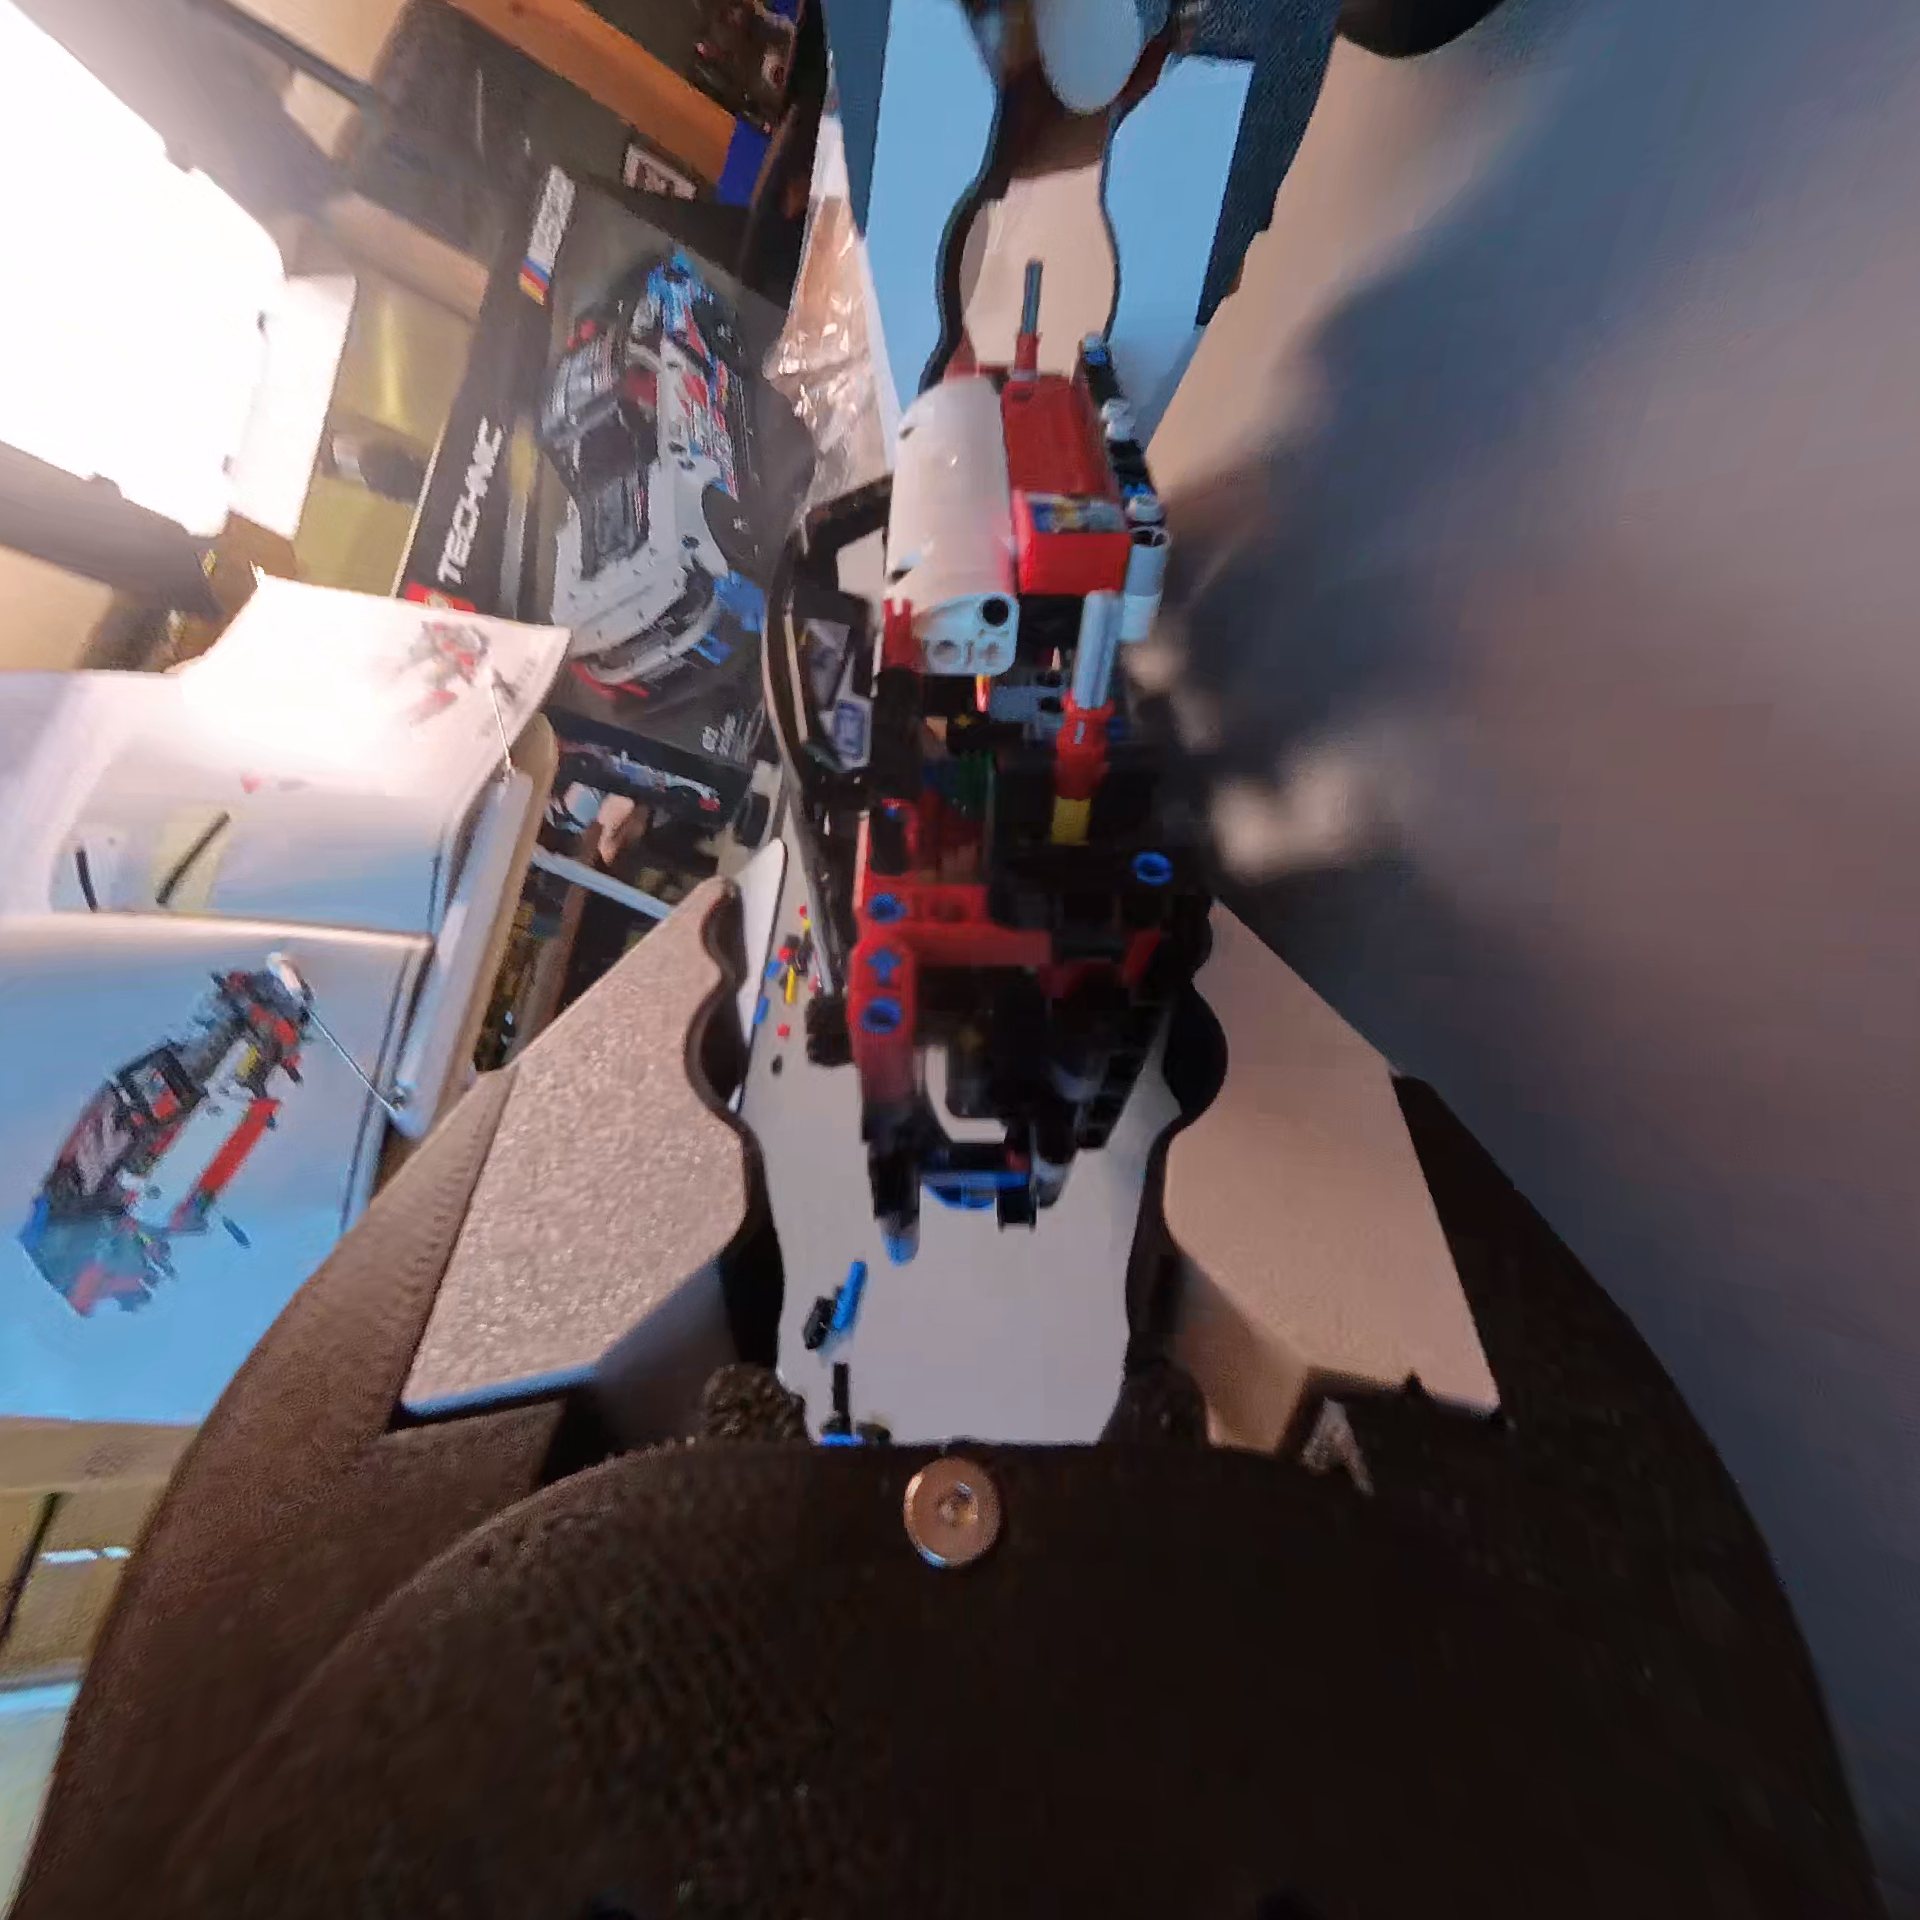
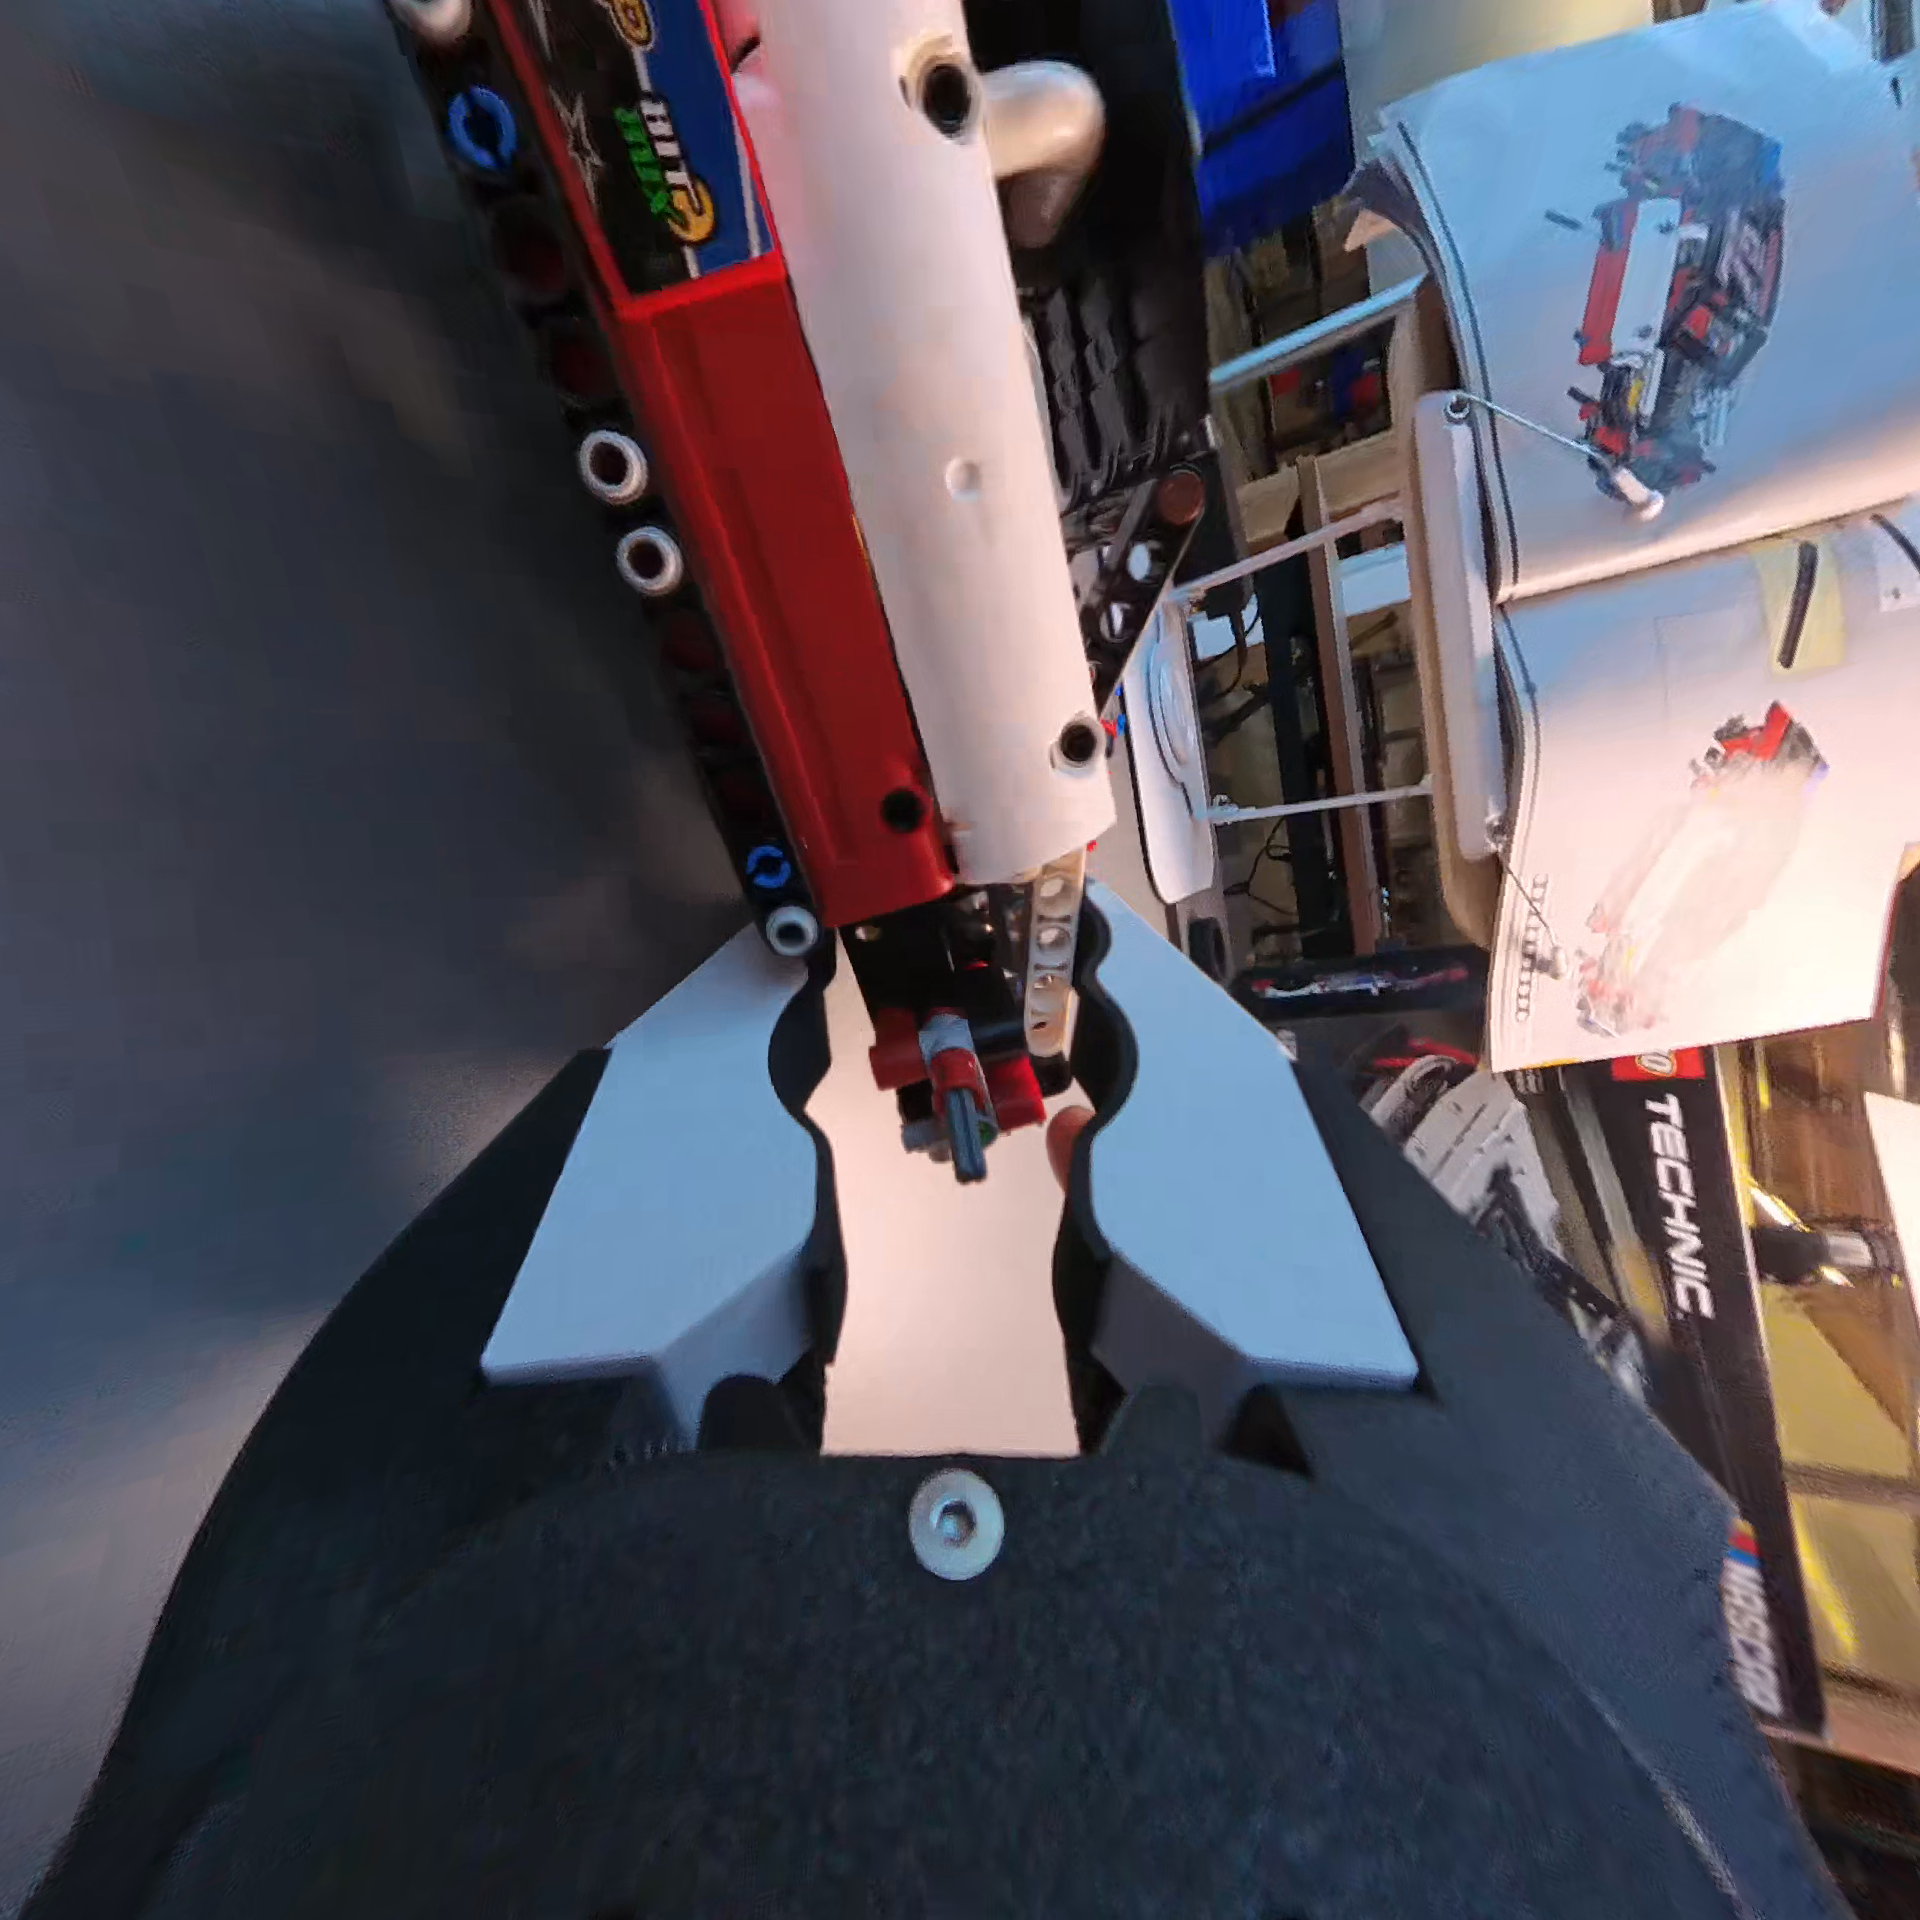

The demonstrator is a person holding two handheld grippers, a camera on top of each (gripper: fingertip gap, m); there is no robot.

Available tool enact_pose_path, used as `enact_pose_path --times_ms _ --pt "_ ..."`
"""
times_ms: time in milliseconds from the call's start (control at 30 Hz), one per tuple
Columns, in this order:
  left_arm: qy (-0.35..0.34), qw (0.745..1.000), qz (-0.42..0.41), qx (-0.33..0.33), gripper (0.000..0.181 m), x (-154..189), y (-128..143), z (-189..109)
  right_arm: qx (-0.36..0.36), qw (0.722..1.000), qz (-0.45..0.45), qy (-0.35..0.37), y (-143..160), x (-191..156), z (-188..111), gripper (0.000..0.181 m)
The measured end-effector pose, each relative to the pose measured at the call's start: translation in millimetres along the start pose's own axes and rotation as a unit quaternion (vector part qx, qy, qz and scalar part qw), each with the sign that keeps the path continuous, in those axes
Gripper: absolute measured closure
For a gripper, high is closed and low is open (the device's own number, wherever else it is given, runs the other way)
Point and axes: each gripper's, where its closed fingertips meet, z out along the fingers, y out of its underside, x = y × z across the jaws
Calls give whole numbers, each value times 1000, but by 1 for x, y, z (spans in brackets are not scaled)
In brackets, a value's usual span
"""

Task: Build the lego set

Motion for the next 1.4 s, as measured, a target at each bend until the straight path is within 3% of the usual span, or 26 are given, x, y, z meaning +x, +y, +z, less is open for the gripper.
enact_pose_path --times_ms 133,233,300,333,433,500,633,700,767,867,900,933,967,1000,1100,1167,1300,1400 --pt "27 993 -118 -8 88 9 15 -30 -83 996 -9 43 15 -1 -18 140" --pt "71 950 -302 19 83 9 9 -37 -90 993 -48 60 11 -8 -25 140" --pt "76 920 -383 31 81 -2 6 -27 -108 987 -107 42 14 -20 -22 137" --pt "77 916 -394 27 81 -6 7 -20 -106 986 -123 33 14 -27 -21 131" --pt "105 918 -383 -18 80 1 19 4 -73 989 -127 12 14 -34 -23 142" --pt "152 901 -406 -37 82 14 19 13 -58 989 -129 -34 13 -38 -30 139" --pt "161 891 -423 -41 86 16 17 18 -35 986 -50 -154 14 -46 -58 117" --pt "156 889 -428 -41 86 16 17 17 10 973 54 -225 3 -50 -78 111" --pt "151 889 -430 -40 87 16 17 16 60 951 184 -242 -9 -33 -88 110" --pt "158 877 -453 -19 89 10 11 9 126 915 325 -204 -14 12 -84 110" --pt "155 870 -469 -1 89 0 8 7 134 910 350 -179 -10 28 -78 114" --pt "148 860 -487 20 92 -12 5 4 131 911 364 -145 -1 44 -70 132" --pt "136 853 -503 38 94 -27 4 3 125 914 372 -104 10 61 -61 168" --pt "116 851 -510 50 98 -45 5 3 125 913 384 -62 19 80 -52 181" --pt "24 875 -481 48 113 -104 21 15 133 886 441 -44 29 118 -19 181" --pt "-30 884 -465 18 125 -144 36 31 136 883 448 -15 36 148 6 181" --pt "-95 886 -454 -9 135 -221 60 76 141 880 453 6 42 198 58 150" --pt "-138 895 -421 -48 138 -270 89 114 142 878 457 34 50 236 95 147"
